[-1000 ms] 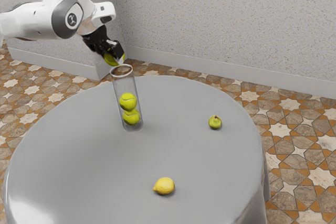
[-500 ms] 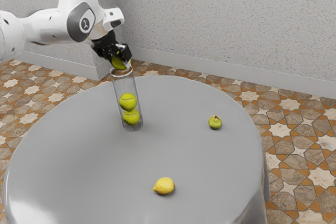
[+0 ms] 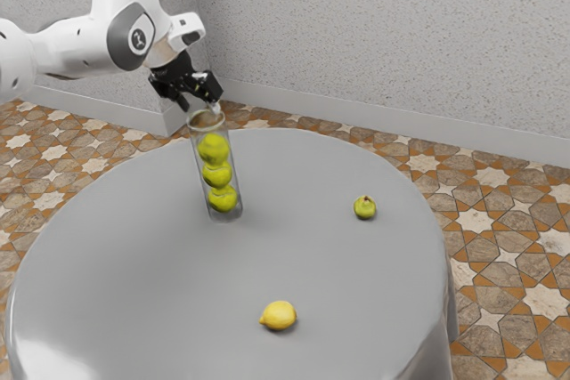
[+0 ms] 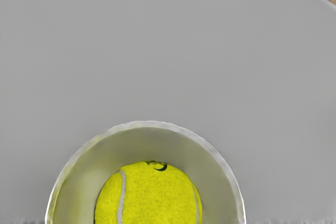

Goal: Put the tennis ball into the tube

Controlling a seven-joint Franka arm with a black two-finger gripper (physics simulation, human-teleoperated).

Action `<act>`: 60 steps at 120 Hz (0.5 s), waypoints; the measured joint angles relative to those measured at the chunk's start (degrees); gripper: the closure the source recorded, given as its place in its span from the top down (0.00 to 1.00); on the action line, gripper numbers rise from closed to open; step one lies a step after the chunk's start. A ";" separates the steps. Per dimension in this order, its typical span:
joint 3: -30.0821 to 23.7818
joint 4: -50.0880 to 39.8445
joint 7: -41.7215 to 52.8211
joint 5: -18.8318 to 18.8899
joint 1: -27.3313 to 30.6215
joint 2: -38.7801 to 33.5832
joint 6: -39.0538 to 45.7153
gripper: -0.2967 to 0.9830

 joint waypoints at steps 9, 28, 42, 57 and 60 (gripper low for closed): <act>0.26 -2.45 -0.13 -0.08 0.04 -3.32 -0.13 0.71; 0.33 -3.01 -1.25 4.14 -0.77 -8.94 -5.55 0.74; 0.18 -2.24 -2.42 9.52 -1.65 -11.49 -11.45 0.75; 0.20 -1.11 -3.42 13.47 -2.59 -13.06 -17.02 0.76; 0.23 -1.09 -3.60 13.96 -2.80 -13.30 -17.84 0.76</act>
